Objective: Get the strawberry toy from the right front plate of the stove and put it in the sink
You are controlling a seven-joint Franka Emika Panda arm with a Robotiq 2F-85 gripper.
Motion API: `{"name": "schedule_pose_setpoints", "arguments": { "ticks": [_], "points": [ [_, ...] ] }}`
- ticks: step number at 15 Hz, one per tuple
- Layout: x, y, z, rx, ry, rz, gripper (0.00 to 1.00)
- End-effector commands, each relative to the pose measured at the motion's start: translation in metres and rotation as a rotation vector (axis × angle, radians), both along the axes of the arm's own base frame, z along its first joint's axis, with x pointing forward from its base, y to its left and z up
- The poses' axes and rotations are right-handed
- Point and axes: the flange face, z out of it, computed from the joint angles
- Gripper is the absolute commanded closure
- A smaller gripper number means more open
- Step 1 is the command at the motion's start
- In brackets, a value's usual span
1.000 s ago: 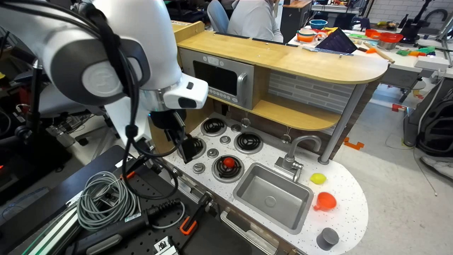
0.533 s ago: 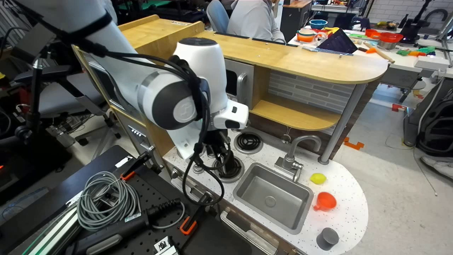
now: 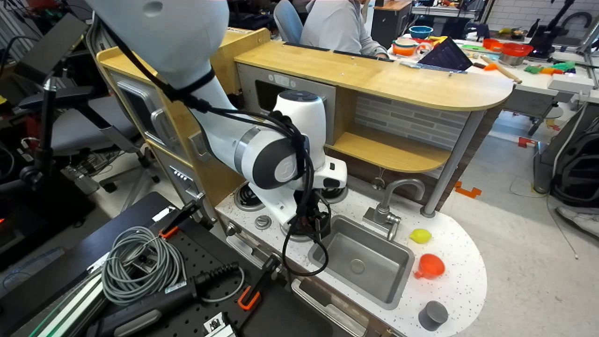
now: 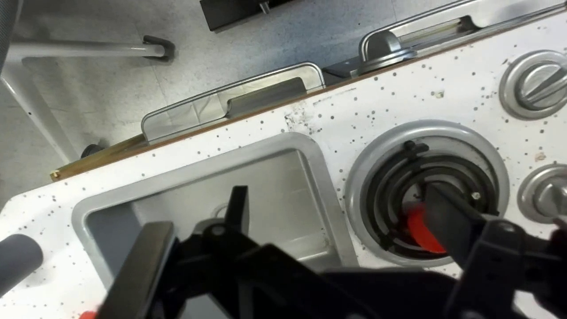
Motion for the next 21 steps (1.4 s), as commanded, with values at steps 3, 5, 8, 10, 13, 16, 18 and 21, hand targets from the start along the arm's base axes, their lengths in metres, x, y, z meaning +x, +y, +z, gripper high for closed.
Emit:
{"name": "schedule_pose_setpoints", "arguments": {
  "ticks": [3,5,8,10,13,16,18,21],
  "points": [
    [0.024,-0.001,-0.047,0.036,0.031,0.127,0.0],
    [0.029,0.003,-0.056,0.048,0.045,0.182,0.0],
    [0.035,0.016,-0.059,0.077,0.035,0.312,0.0],
    [0.039,0.023,-0.062,0.098,0.031,0.386,0.0],
    [0.043,0.029,-0.064,0.107,0.03,0.465,0.0],
    [0.046,0.032,-0.071,0.108,0.035,0.513,0.0],
    [0.049,0.035,-0.077,0.104,0.035,0.532,0.0],
    [0.057,0.04,-0.083,0.108,0.029,0.531,0.0]
  ]
}}
